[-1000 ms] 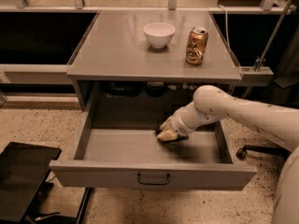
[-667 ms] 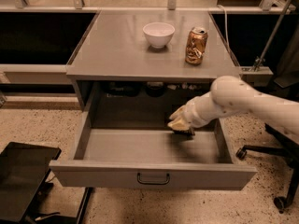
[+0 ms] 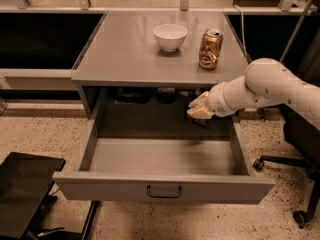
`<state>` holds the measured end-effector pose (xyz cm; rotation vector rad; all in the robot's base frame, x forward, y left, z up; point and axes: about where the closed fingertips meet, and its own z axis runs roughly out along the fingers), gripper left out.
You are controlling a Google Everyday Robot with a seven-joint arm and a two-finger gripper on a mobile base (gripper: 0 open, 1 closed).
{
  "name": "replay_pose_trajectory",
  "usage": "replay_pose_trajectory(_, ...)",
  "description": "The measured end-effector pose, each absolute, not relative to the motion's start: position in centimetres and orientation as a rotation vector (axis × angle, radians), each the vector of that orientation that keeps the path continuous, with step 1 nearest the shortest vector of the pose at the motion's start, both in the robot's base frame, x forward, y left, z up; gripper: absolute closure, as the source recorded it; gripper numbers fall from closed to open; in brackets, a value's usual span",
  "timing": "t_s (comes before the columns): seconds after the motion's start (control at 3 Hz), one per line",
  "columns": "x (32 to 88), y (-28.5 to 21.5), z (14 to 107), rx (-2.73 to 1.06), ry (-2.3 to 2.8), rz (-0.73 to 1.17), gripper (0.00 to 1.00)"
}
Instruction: Pick rxbar chocolate from top drawer and place on counter
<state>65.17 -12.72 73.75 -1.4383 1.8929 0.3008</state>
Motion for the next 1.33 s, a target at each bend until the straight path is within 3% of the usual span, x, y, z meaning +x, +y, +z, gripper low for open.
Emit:
replay_pose_trajectory(0.67, 61.5, -11.3, 78.7, -1.536, 1.824, 0.210, 1.00)
replay_pose_trajectory(1.0, 58.9, -8.7, 88.9, -1.603, 1.662, 0.047, 1.00)
replay_pose_trajectory(1.33, 58.1, -8.3, 91.4, -1.604, 1.633, 0.005, 1.00)
